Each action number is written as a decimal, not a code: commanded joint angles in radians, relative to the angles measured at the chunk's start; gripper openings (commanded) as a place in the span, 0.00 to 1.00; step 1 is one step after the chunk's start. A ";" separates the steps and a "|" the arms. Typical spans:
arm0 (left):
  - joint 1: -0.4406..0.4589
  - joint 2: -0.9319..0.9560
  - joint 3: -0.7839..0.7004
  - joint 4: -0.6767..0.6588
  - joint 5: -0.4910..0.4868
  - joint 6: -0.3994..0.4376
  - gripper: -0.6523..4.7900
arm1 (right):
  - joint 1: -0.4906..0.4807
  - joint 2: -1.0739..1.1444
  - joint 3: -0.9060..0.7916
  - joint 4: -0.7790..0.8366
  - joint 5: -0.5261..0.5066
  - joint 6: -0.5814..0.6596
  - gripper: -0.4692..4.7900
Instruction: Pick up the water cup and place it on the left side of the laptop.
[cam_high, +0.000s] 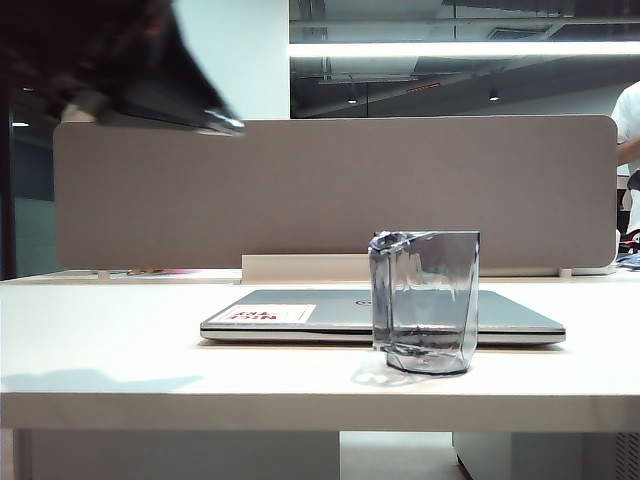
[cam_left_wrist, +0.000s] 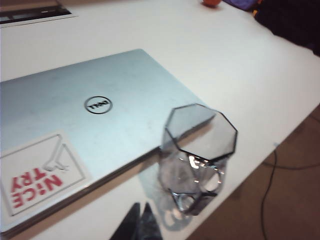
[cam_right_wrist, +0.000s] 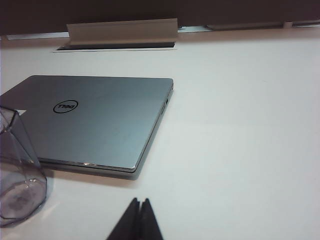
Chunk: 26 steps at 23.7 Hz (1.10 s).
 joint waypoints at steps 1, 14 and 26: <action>-0.099 0.063 0.001 0.076 -0.130 0.010 0.12 | 0.000 -0.002 -0.006 0.011 -0.001 0.001 0.08; -0.398 0.379 0.001 0.335 -0.466 -0.105 0.17 | 0.000 -0.002 -0.006 0.011 -0.002 0.001 0.08; -0.412 0.520 0.002 0.453 -0.507 -0.241 0.39 | 0.000 -0.002 -0.006 0.010 -0.217 0.032 0.08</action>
